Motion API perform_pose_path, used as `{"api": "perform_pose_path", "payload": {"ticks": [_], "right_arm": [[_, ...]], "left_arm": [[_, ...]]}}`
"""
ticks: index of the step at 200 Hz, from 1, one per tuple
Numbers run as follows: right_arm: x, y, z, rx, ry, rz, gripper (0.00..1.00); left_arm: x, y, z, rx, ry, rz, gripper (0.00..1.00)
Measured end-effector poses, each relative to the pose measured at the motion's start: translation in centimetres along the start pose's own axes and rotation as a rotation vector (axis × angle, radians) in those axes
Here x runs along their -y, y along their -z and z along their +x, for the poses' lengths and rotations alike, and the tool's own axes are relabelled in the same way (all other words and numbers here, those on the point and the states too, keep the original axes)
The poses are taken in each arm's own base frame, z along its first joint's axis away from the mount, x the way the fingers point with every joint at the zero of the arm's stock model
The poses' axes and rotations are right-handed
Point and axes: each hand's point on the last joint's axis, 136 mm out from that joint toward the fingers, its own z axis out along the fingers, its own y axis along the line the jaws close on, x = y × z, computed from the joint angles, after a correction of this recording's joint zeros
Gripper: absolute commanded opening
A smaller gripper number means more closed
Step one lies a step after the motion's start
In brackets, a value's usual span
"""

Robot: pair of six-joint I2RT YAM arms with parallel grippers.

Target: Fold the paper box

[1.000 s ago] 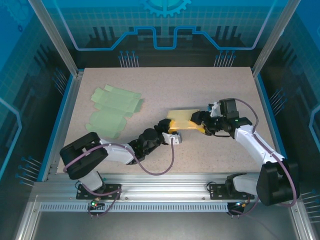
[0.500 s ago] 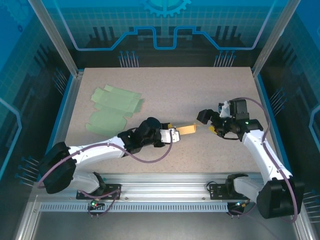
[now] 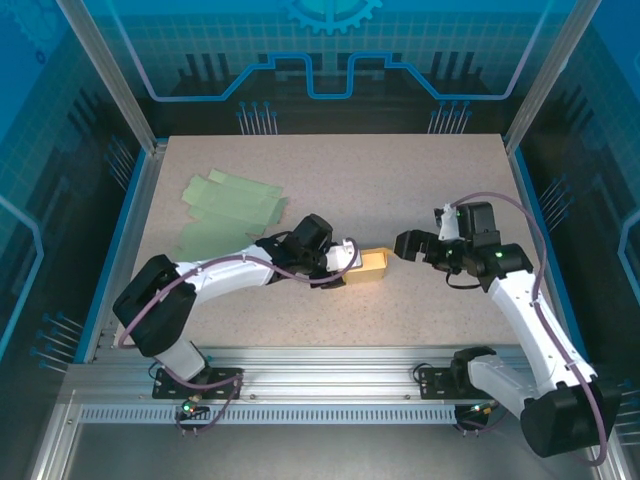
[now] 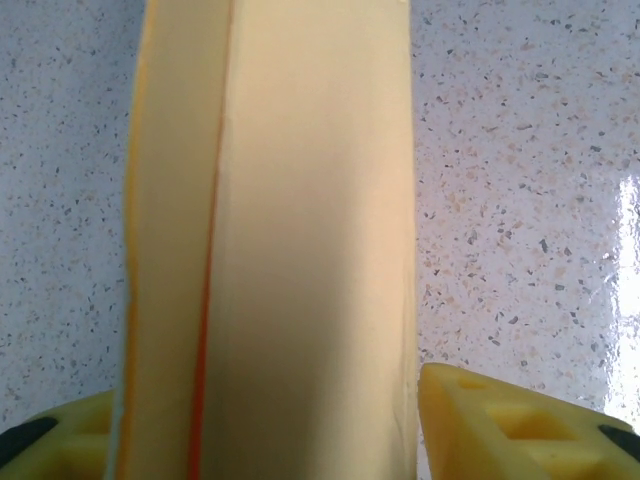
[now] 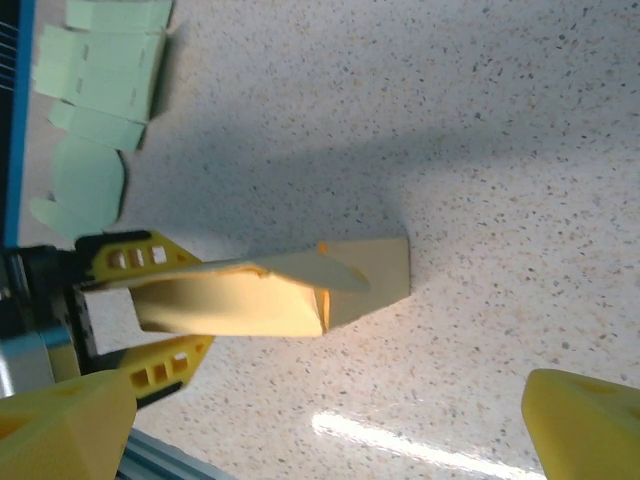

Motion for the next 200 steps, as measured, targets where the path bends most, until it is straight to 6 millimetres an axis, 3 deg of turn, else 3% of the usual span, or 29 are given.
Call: {"api": "perform_pose_path", "payload": {"ticks": [37, 99, 154, 200], "right_arm": [[0.1, -1.9, 0.9, -0.056, 0.048, 0.05, 1.0], [1.3, -6.4, 1.9, -0.147, 0.102, 0.181, 1.0], [2.7, -8.0, 1.1, -0.122, 0.122, 0.289, 1.0], [2.6, -8.6, 0.5, -0.098, 0.149, 0.346, 1.0]], "left_arm": [[0.1, -0.2, 0.1, -0.006, 0.014, 0.018, 0.69], [-0.1, -0.2, 0.2, -0.008, 0.033, 0.01, 0.7], [-0.7, -0.4, 0.4, 0.008, 0.048, -0.019, 0.69], [-0.9, -0.5, 0.4, 0.021, 0.063, -0.029, 0.69]]}}
